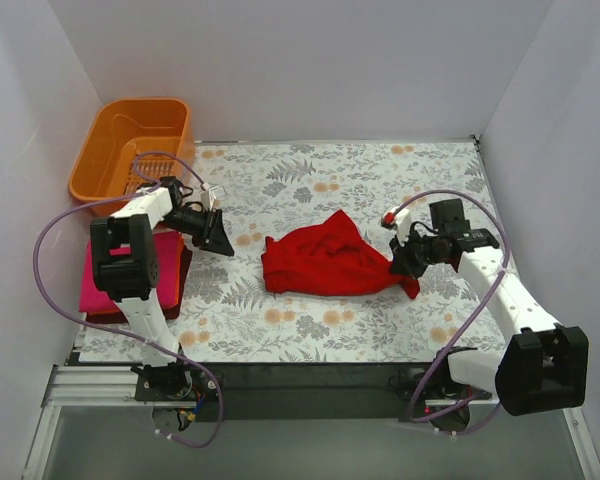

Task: Fold and stack the t-shirts
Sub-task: Flatten the tshirt out

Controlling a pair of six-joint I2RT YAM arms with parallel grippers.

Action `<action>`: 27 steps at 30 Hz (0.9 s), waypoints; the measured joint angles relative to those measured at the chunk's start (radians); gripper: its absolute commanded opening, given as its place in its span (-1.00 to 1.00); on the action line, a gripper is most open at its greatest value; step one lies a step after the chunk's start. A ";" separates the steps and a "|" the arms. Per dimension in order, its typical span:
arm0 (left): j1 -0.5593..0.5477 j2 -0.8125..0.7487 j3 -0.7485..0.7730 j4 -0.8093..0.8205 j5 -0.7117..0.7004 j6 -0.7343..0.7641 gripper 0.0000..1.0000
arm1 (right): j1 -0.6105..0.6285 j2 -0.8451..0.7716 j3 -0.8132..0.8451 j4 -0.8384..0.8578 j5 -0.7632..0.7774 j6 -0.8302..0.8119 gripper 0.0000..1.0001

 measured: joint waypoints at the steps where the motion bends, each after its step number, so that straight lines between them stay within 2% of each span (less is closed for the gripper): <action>1: 0.016 0.008 0.006 -0.002 -0.031 0.027 -0.49 | 0.019 -0.004 -0.008 -0.011 0.010 -0.016 -0.97; 4: 0.031 0.002 0.006 -0.011 -0.102 0.106 -0.41 | 0.094 -0.039 -0.025 -0.049 0.033 -0.090 -0.97; 5: 0.030 -0.006 0.000 -0.012 -0.126 0.132 -0.37 | 0.121 -0.055 -0.032 -0.061 0.037 -0.112 -0.86; 7: 0.030 -0.022 -0.006 -0.026 -0.152 0.170 -0.14 | 0.158 -0.082 -0.040 -0.087 0.045 -0.142 -0.51; 8: 0.029 -0.030 -0.006 -0.032 -0.149 0.173 -0.10 | 0.171 -0.093 -0.042 -0.099 0.047 -0.154 -0.10; 9: 0.025 -0.037 -0.006 -0.034 -0.145 0.166 -0.07 | 0.178 -0.100 -0.042 -0.110 0.049 -0.164 0.04; 11: 0.011 -0.058 -0.006 -0.014 -0.140 0.100 -0.04 | 0.180 -0.103 -0.042 -0.123 0.057 -0.175 0.18; 13: -0.026 -0.085 -0.006 0.031 -0.153 0.035 0.24 | 0.180 -0.102 -0.039 -0.134 0.080 -0.167 0.26; 14: -0.062 -0.105 -0.008 0.060 -0.168 -0.002 0.40 | 0.178 -0.102 -0.033 -0.140 0.092 -0.160 0.37; 17: -0.211 -0.171 -0.015 0.157 -0.250 -0.124 0.45 | 0.157 -0.108 -0.013 -0.150 0.120 -0.143 0.53; 21: -0.353 -0.183 0.025 0.223 -0.368 -0.253 0.49 | 0.094 -0.122 0.005 -0.155 0.148 -0.147 0.57; 25: -0.374 -0.091 0.150 0.226 -0.482 -0.332 0.52 | 0.030 -0.104 0.005 -0.169 0.176 -0.200 0.64; 26: -0.374 -0.060 0.180 0.225 -0.501 -0.345 0.55 | 0.026 -0.097 0.001 -0.170 0.184 -0.219 0.68; 27: -0.374 -0.027 0.208 0.216 -0.515 -0.356 0.70 | 0.025 -0.092 -0.008 -0.168 0.193 -0.244 0.69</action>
